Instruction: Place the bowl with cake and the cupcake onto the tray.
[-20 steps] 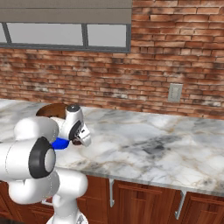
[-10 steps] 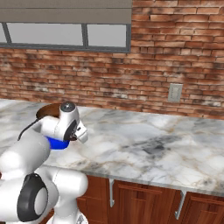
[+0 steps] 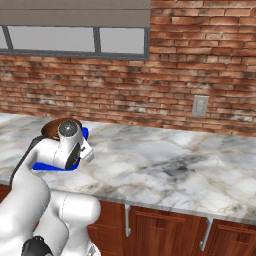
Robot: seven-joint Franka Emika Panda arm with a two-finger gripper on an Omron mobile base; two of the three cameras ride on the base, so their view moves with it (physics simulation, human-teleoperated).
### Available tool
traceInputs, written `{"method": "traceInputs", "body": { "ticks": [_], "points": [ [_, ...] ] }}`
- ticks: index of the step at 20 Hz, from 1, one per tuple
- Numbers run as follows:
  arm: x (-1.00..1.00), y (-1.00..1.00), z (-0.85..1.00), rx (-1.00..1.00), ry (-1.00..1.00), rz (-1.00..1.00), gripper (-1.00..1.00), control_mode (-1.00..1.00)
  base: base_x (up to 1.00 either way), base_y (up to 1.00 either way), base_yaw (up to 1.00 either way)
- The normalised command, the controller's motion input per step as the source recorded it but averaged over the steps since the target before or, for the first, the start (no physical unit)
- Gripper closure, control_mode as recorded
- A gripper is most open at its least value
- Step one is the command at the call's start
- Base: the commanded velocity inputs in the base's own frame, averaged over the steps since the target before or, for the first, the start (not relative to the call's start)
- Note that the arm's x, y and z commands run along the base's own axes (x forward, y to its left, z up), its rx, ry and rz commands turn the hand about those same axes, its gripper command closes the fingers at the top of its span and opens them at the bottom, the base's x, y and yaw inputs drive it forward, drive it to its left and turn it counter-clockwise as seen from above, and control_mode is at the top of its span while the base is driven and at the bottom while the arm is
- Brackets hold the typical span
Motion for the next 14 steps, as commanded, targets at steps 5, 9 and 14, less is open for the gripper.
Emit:
{"method": "traceInputs", "body": {
  "ticks": [5,9,14],
  "points": [
    [-0.28,0.12,0.39,0.00,-0.01,0.04,1.00,-1.00,0.00,0.00,0.00],
    [-0.31,0.16,0.30,0.00,0.01,0.05,1.00,-1.00,0.00,0.00,0.00],
    [-0.23,0.24,0.23,0.00,0.01,0.05,1.00,-1.00,0.00,0.00,0.00]
  ]
}}
